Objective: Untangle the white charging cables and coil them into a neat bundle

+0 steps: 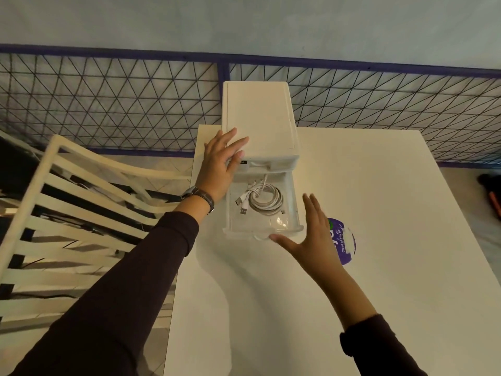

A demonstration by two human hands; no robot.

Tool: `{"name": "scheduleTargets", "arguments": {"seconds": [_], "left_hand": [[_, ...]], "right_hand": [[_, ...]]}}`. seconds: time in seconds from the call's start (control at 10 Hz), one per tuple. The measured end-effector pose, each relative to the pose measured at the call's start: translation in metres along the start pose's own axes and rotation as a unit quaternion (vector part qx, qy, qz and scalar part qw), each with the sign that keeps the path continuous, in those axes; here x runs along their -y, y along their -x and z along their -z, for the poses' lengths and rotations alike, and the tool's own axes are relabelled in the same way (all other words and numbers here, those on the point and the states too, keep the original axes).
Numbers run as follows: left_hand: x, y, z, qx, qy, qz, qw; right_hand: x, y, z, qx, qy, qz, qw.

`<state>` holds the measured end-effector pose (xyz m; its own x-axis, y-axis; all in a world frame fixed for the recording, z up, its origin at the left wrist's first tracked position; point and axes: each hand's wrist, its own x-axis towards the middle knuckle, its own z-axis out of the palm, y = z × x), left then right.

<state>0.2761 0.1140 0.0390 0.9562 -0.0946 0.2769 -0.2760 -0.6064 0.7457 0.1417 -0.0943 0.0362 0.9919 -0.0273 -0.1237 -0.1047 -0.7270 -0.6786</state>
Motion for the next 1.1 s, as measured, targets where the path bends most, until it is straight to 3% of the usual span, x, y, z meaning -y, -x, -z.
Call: {"name": "scheduleTargets", "arguments": {"seconds": [0.1,0.3,0.4,0.6,0.9,1.0,1.1], "left_hand": [[0.0,0.0,0.0,0.002,-0.001,-0.002,1.0],[0.0,0.0,0.002,0.008,0.005,0.002,1.0],[-0.002,0.001,0.002,0.011,0.012,0.006,1.0],[-0.001,0.0,0.003,0.013,0.013,0.007,1.0],[0.0,0.0,0.005,0.022,0.021,0.006,1.0],[-0.008,-0.001,0.011,0.047,-0.003,0.018,0.999],[-0.023,-0.007,0.027,0.149,-0.084,0.059,0.983]], "right_hand": [[-0.015,0.004,0.001,0.041,-0.021,-0.011,0.999],[-0.007,-0.012,-0.007,-0.034,-0.131,-0.032,0.99],[-0.002,-0.034,-0.014,-0.095,-0.11,-0.022,0.989],[0.006,-0.094,-0.015,-0.119,-0.031,0.01,0.992],[0.001,-0.113,-0.013,-0.059,0.03,-0.024,0.997],[-0.001,-0.114,-0.002,0.022,0.106,-0.014,0.994],[0.007,-0.12,0.028,0.076,0.198,-0.02,0.977]]}}
